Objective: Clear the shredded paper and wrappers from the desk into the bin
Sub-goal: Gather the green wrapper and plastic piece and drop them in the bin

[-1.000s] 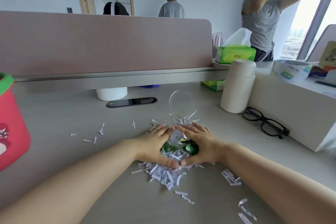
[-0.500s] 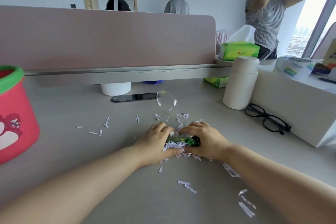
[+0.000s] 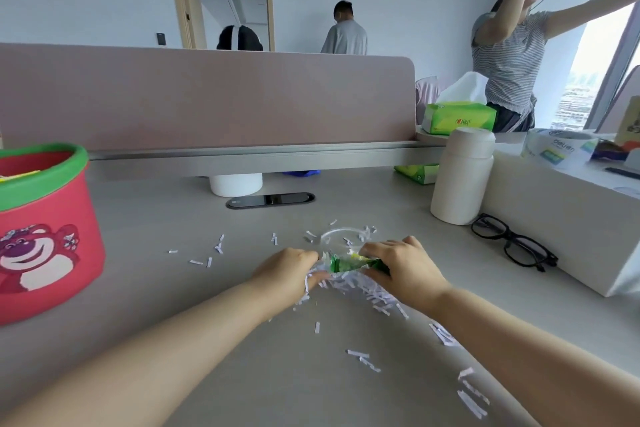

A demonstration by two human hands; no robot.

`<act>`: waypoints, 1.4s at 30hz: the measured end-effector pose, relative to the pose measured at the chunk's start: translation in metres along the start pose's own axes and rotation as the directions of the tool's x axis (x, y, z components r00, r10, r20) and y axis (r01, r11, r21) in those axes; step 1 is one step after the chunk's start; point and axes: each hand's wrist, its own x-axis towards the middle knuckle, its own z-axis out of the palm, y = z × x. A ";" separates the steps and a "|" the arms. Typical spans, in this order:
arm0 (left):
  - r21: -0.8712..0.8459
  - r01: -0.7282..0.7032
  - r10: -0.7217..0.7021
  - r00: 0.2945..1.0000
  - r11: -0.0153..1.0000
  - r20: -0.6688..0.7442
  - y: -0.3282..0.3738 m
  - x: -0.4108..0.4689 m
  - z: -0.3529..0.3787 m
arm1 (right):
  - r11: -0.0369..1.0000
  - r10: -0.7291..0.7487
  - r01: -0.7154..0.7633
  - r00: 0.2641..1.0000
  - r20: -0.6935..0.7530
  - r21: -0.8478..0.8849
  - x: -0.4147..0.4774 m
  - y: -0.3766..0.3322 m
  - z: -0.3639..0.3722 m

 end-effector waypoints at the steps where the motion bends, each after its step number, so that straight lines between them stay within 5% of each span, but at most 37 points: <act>1: -0.012 0.001 -0.001 1.000 1.000 -0.023 -0.003 -0.003 -0.006 | 1.000 -0.008 0.009 0.999 -0.035 0.015 0.003 -0.001 -0.002; 9: -0.090 0.011 -0.037 0.956 0.996 -0.292 -0.029 -0.030 -0.068 | 0.979 -0.094 0.136 0.963 -0.251 0.155 0.058 -0.055 -0.027; 19: 0.001 0.081 -0.065 0.812 0.997 -0.580 -0.074 -0.076 -0.184 | 0.942 -0.102 0.217 0.912 -0.396 0.256 0.157 -0.139 -0.062; 26: 0.067 0.281 -0.157 0.701 0.957 -0.696 -0.142 -0.100 -0.236 | 0.902 -0.196 0.342 0.867 -0.459 0.262 0.204 -0.200 -0.069; 31: 0.077 0.479 -0.351 0.734 0.875 -0.581 -0.198 -0.112 -0.247 | 0.875 -0.228 0.399 0.838 -0.495 0.273 0.226 -0.235 -0.061; 34: 0.078 0.528 -0.483 0.820 0.846 -0.307 -0.213 -0.116 -0.243 | 0.874 -0.232 0.398 0.846 -0.480 0.279 0.234 -0.248 -0.052; 37: 0.095 0.553 -0.548 0.833 0.828 -0.074 -0.225 -0.119 -0.243 | 0.877 -0.231 0.390 0.854 -0.466 0.281 0.238 -0.254 -0.044; 42: 0.128 0.559 -0.554 0.829 0.819 -0.073 -0.230 -0.125 -0.247 | 0.871 -0.228 0.391 0.858 -0.460 0.298 0.240 -0.256 -0.035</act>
